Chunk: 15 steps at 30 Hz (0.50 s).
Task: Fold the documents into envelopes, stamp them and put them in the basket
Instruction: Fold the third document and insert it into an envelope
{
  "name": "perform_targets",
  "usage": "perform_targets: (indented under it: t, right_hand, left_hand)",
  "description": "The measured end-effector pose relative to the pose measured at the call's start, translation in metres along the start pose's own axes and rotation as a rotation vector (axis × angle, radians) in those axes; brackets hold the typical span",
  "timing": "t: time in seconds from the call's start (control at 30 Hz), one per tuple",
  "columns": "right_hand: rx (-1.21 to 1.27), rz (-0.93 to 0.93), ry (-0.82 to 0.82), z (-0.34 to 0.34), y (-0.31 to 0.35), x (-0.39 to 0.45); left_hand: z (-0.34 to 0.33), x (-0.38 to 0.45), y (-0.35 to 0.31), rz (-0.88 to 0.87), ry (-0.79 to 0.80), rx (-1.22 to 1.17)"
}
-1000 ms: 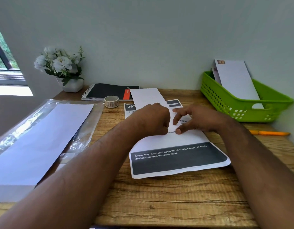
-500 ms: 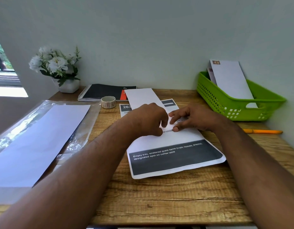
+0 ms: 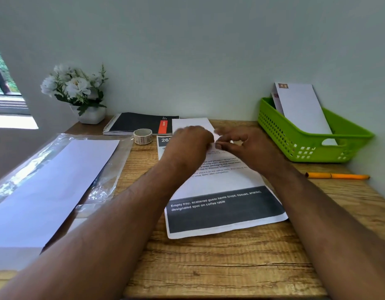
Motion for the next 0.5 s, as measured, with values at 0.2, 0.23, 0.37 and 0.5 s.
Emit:
perform_targets:
  t: [0.2, 0.23, 0.37, 0.5]
  right_hand:
    - [0.325, -0.246, -0.505, 0.020, -0.003, 0.001]
    - [0.421, -0.269, -0.550, 0.023, -0.005, 0.001]
    - [0.597, -0.378, -0.618, 0.033, -0.013, 0.002]
    - [0.533, -0.532, -0.573, 0.047, -0.029, -0.001]
  left_hand:
    - [0.041, -0.008, 0.020, 0.032, -0.888, -0.777]
    - [0.044, -0.007, 0.025, 0.075, -0.901, -0.939]
    - [0.041, -0.006, 0.050, 0.430, -0.791, -1.248]
    - [0.019, -0.008, 0.085, 0.709, -0.306, -1.023]
Point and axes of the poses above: each hand's wrist, its own x-axis towards the middle knuckle, its own z-axis out of the back of the hand, y = z × x, the point moved 2 cm from there along x, towards the middle knuckle, and after that the axes turned 1 degree about -x, right-handed, at the moved point
